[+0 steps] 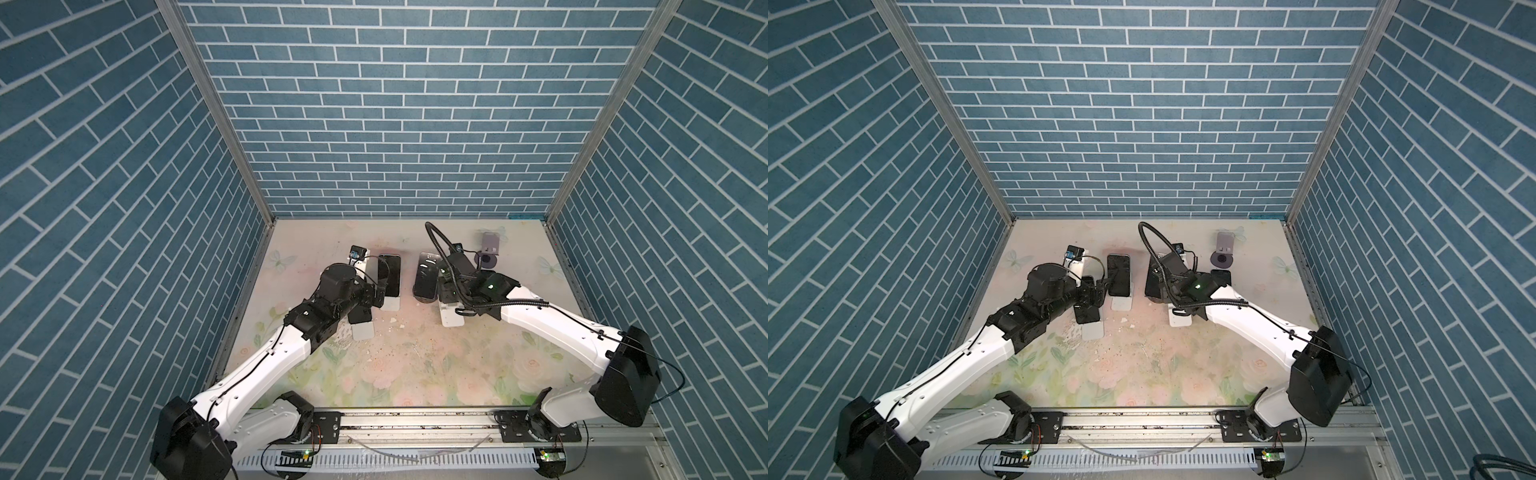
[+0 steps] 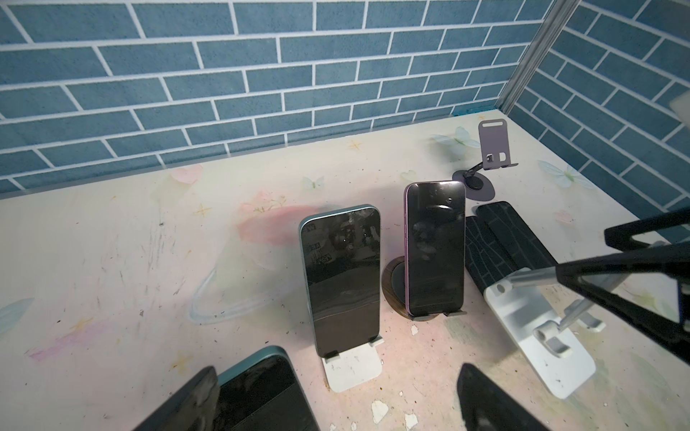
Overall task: Remove the phone from the phone stand
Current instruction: Pick up the phone stand from the center of the table, then place the phone stand at the top-right of the table.
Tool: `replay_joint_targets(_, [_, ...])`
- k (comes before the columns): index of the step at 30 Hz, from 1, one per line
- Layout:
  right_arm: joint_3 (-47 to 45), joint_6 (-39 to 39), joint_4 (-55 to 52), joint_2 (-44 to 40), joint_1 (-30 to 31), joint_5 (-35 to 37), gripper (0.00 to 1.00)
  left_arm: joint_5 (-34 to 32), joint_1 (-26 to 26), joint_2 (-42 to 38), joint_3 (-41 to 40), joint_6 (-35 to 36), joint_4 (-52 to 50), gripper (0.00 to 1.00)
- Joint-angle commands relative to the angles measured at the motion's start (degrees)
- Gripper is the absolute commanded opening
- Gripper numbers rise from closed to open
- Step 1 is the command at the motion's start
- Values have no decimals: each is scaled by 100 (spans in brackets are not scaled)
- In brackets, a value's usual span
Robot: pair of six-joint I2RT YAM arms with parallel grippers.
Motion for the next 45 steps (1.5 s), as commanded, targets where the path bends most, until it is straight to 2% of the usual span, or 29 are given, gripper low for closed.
replay_joint_targets(1, [-172,-189,-204,-207,-222,64,43,134,-22,46,-43,29,199,100])
replay_joint_targets(13, [-95,-981,-75,-285,-1348,-100,43,142,-21,103,62,38,191,100])
replay_joint_targets(24, [92,-1743,122,-55,-2659,-321,43,178,-21,276,192,64,216,100])
replay_joint_targets(33, [303,-2043,596,464,-4039,-1179,43,105,-27,415,328,194,202,100])
replay_joint_targets(39, [603,-2174,797,965,-4600,-1345,44,56,-27,469,339,222,119,99])
replay_joint_targets(45, [787,-2577,1139,1279,-4733,-1684,44,3,-28,531,381,216,111,100])
